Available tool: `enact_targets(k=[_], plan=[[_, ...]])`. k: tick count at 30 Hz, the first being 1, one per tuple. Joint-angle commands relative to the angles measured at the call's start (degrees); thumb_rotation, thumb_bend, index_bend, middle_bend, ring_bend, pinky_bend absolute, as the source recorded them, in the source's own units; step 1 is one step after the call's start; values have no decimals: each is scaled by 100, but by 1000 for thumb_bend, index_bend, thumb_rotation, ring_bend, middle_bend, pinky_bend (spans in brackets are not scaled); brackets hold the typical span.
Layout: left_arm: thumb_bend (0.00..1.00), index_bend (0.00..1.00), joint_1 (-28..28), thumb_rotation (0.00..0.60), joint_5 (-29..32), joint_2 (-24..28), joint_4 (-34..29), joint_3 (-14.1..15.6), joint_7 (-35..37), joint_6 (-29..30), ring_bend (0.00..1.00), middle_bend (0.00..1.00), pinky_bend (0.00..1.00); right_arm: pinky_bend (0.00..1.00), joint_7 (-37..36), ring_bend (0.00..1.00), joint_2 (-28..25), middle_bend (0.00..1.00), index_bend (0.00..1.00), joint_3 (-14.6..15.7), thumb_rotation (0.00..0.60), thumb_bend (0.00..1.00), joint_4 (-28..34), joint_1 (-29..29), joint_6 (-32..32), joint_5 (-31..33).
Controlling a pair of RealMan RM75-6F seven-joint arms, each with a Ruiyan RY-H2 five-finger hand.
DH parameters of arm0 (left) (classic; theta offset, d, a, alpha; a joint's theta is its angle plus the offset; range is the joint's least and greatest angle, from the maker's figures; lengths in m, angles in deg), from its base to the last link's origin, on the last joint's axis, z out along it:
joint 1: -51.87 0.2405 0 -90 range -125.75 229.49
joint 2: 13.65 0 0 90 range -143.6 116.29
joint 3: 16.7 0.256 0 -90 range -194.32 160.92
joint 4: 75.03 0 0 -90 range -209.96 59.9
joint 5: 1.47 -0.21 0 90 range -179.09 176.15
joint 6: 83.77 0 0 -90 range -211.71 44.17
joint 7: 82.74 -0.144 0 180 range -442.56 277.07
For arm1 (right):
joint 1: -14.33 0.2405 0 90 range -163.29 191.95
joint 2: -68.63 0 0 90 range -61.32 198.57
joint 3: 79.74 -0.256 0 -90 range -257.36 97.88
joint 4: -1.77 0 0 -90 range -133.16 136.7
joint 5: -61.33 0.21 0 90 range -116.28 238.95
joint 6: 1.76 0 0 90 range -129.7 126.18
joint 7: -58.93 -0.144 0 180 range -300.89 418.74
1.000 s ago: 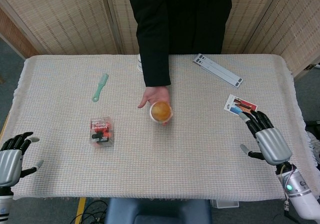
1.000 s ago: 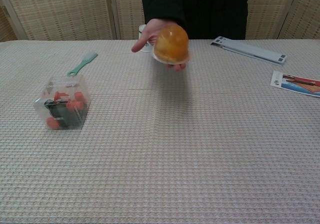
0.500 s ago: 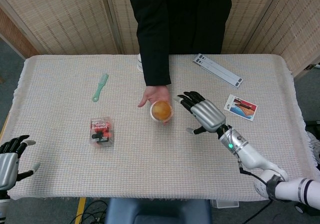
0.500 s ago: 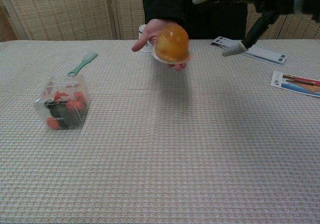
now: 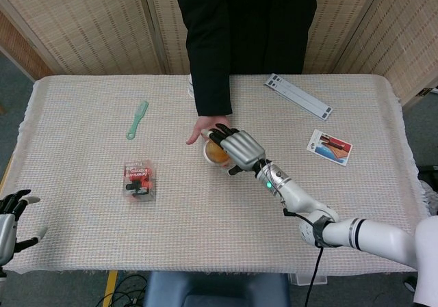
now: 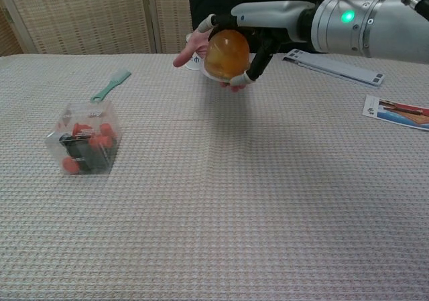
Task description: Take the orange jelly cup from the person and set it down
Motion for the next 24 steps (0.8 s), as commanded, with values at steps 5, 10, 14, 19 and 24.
enact_targets(k=[5,10,14,19,24], plan=[[220,342,41,600,2,-12,63,3,75,24,201,228,239,648,246,287,251,380,498,94,600,693,-142,-32,-687,-40],[220,342,39,600,-29,-25,84,-4,107,21,201,228,239,669,56,312,-142,403,530,180,600,704,256,-340,-1013,-205],[220,342,23,600,-31,-39,95,-13,100,-9,201,228,240,679,-161,319,-659,404,530,390,600,703,671,-713,-1236,-472],[220,342,-13,600,-54,-63,89,-23,68,-54,201,228,240,696,-375,337,-1221,405,537,843,600,700,940,-1210,-1391,-798],[220,342,-56,600,-74,-86,46,-25,-5,-113,201,228,239,700,-560,341,-1325,406,540,1216,600,678,764,-1514,-1303,-879]])
